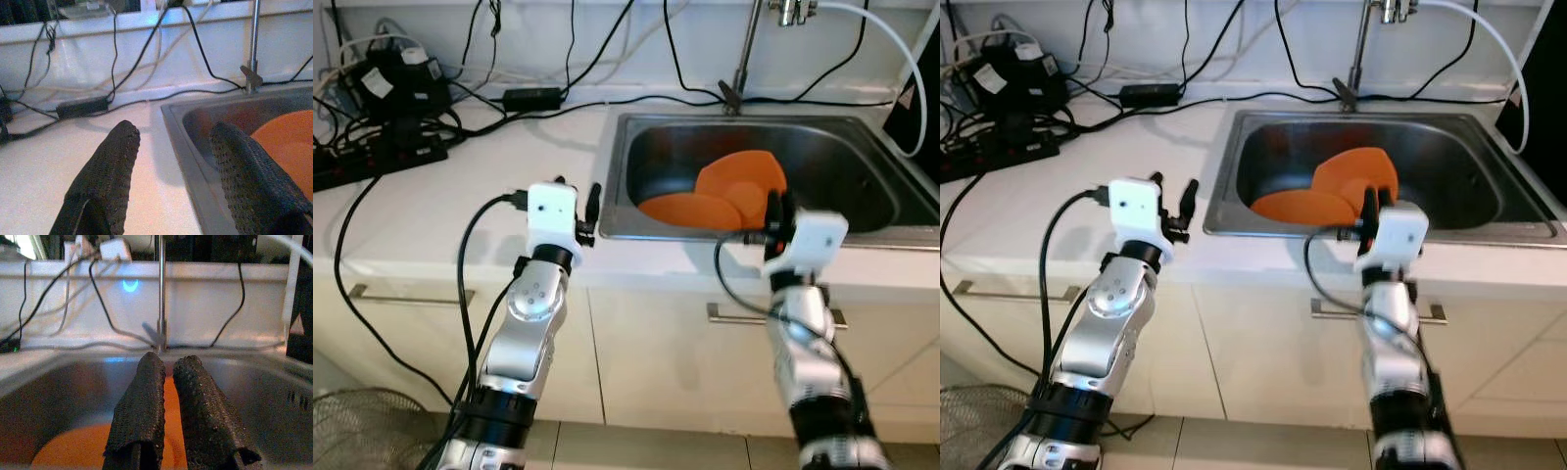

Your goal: Kitchen organization

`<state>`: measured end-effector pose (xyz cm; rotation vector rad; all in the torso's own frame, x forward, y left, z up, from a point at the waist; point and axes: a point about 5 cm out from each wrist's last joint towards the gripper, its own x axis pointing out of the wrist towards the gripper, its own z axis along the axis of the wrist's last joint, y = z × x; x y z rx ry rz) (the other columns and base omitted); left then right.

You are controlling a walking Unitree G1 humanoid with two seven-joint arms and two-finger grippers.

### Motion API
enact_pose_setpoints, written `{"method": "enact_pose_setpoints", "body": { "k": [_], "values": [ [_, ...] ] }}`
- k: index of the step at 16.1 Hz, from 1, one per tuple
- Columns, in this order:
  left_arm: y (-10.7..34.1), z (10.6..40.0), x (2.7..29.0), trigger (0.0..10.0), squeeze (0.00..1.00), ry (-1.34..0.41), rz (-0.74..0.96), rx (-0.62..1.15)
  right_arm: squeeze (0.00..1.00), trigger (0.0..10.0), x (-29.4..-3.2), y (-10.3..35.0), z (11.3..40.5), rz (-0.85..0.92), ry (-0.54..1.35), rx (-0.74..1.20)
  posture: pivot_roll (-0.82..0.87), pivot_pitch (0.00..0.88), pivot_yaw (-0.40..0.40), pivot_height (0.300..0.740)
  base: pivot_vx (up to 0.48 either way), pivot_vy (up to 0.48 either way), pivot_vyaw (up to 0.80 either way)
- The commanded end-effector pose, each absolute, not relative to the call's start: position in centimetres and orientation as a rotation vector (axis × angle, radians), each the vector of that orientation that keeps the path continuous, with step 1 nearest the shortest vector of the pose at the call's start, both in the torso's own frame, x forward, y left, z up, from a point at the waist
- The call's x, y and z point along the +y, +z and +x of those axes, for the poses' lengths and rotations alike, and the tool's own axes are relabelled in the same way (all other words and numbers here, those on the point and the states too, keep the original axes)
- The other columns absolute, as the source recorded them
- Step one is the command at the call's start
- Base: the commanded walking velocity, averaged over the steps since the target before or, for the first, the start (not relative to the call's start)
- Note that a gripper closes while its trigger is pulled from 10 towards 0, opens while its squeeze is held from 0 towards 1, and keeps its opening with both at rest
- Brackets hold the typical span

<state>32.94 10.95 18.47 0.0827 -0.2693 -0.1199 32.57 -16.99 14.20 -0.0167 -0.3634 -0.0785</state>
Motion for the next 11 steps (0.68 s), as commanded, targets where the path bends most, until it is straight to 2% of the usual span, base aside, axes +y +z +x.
{"method": "enact_pose_setpoints", "body": {
  "k": [1, 4, 11],
  "values": [
    [18.3, 32.8, 11.4, 10.0, 0.00, -0.090, 0.124, -0.278, 0.00, 10.0, -16.3, 14.7, 32.4, -0.027, -0.055, -0.379, 0.05, 0.042, 0.057, 0.740, 0.000, 0.000, 0.00],
    [17.7, 32.7, 11.7, 10.0, 0.00, -0.067, 0.114, -0.271, 0.00, 10.0, -15.7, 14.6, 32.3, -0.006, -0.045, -0.365, 0.05, 0.043, 0.052, 0.740, 0.000, 0.000, 0.00],
    [17.4, 32.9, 11.8, 10.0, 0.00, -0.049, 0.124, -0.277, 0.00, 10.0, -15.2, 15.3, 32.7, -0.020, -0.027, -0.352, 0.04, 0.017, 0.055, 0.740, 0.000, -0.367, 0.00]
  ]
}}
